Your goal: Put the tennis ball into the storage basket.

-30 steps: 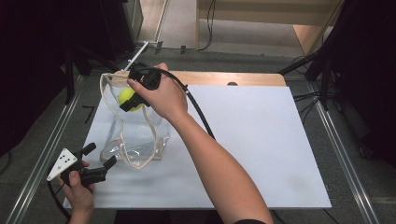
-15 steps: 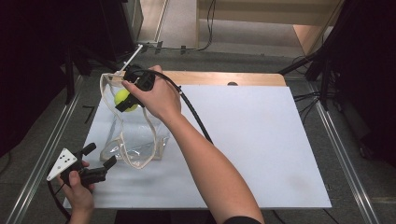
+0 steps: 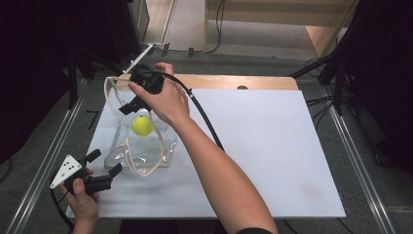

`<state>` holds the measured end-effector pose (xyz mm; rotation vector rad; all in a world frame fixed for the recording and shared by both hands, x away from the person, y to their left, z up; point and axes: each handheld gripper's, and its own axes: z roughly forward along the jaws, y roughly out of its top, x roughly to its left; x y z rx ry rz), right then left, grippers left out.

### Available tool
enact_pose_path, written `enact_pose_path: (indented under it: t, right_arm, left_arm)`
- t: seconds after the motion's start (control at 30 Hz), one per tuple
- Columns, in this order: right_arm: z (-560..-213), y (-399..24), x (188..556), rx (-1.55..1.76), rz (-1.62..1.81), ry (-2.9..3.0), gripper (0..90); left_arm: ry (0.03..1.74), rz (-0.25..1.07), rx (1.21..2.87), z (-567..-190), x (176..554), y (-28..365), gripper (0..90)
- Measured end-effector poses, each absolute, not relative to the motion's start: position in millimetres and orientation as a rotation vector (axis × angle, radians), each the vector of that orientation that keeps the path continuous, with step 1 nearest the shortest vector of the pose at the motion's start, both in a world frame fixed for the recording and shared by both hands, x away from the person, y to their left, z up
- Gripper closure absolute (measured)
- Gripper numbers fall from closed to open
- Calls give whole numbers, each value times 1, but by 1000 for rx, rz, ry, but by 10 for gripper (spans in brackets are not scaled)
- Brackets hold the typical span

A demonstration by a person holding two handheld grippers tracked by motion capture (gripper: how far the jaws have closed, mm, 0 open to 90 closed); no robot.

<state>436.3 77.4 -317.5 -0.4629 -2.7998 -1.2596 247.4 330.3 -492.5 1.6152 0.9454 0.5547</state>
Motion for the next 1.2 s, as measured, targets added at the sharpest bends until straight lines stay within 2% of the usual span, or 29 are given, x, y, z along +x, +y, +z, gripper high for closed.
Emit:
enact_pose_path:
  t: [0.5, 1.2]
  right_arm:
    - [-320, 31, 411, -549, -1353, -2845, 0]
    - [-343, -19, 398, -618, -1405, -2824, 0]
  left_arm:
    - [940, 562, 1628, -493, 248, 329, 0]
    - [935, 556, 1630, -493, 248, 329, 0]
